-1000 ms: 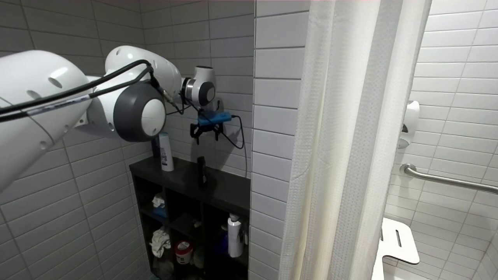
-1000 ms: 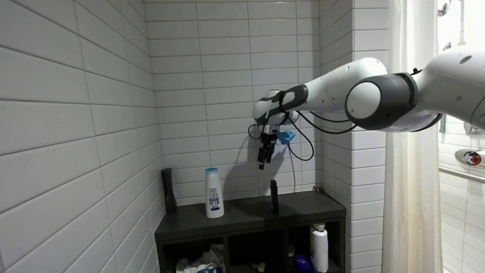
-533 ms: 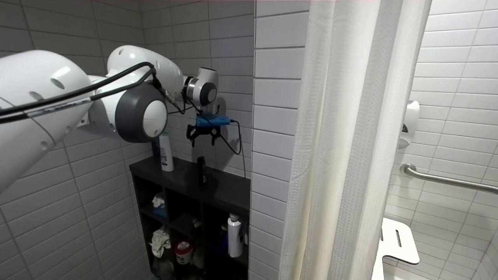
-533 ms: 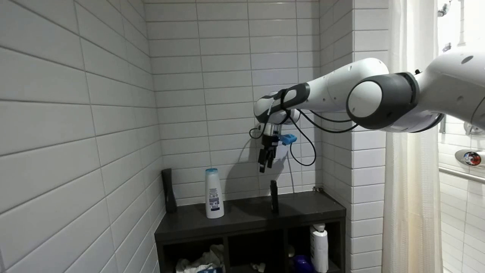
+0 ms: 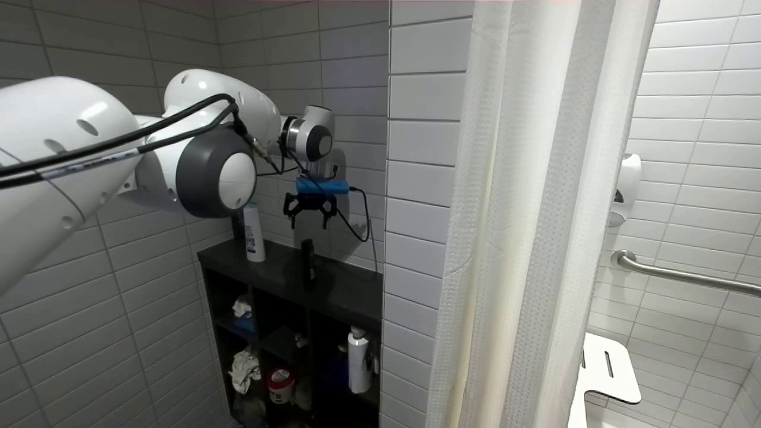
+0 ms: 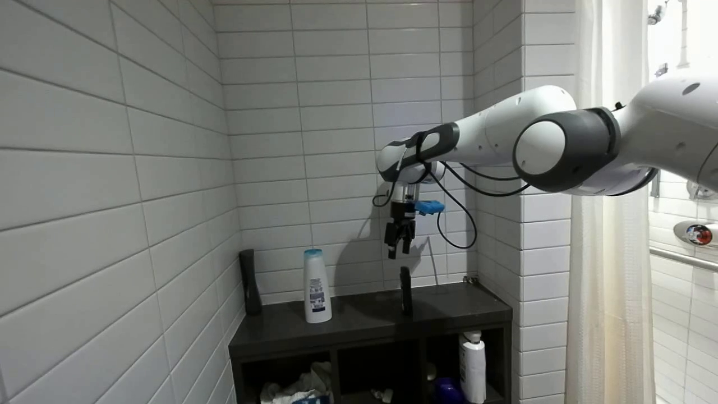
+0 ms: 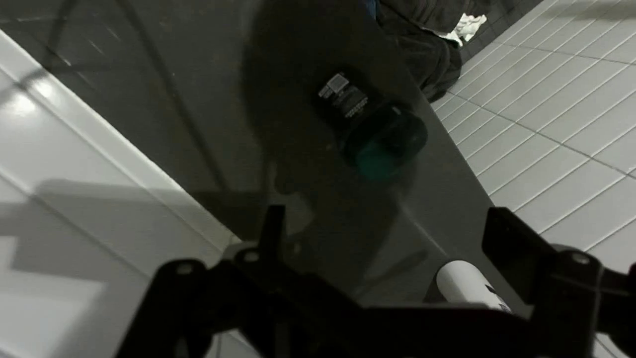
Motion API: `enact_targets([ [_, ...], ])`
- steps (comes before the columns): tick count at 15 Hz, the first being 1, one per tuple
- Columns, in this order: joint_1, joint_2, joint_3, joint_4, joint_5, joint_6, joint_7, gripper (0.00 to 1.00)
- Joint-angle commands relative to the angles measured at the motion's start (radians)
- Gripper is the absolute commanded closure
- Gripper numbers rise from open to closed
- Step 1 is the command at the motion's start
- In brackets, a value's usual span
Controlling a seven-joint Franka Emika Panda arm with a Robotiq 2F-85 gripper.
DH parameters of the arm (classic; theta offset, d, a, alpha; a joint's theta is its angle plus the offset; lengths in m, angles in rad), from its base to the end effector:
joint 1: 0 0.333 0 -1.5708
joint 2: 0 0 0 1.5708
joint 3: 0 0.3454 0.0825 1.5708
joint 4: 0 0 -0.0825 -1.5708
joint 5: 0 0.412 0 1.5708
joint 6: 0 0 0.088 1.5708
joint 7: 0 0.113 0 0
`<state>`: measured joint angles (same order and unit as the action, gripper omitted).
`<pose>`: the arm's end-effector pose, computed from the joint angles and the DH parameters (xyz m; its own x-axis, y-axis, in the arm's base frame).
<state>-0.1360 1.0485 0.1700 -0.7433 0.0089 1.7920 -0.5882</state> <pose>0.8478 -0.0397 0.3167 0.8595 0.5029 0.0912 0.5109 -0.8504 -0.1257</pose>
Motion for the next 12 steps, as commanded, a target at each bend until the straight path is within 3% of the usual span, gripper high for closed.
enact_targets([
  [1, 0.011, -0.002, -0.019, 0.022, -0.014, -0.050, 0.055, 0.00],
  [12, 0.025, 0.005, -0.046, 0.040, -0.027, -0.093, 0.167, 0.00],
])
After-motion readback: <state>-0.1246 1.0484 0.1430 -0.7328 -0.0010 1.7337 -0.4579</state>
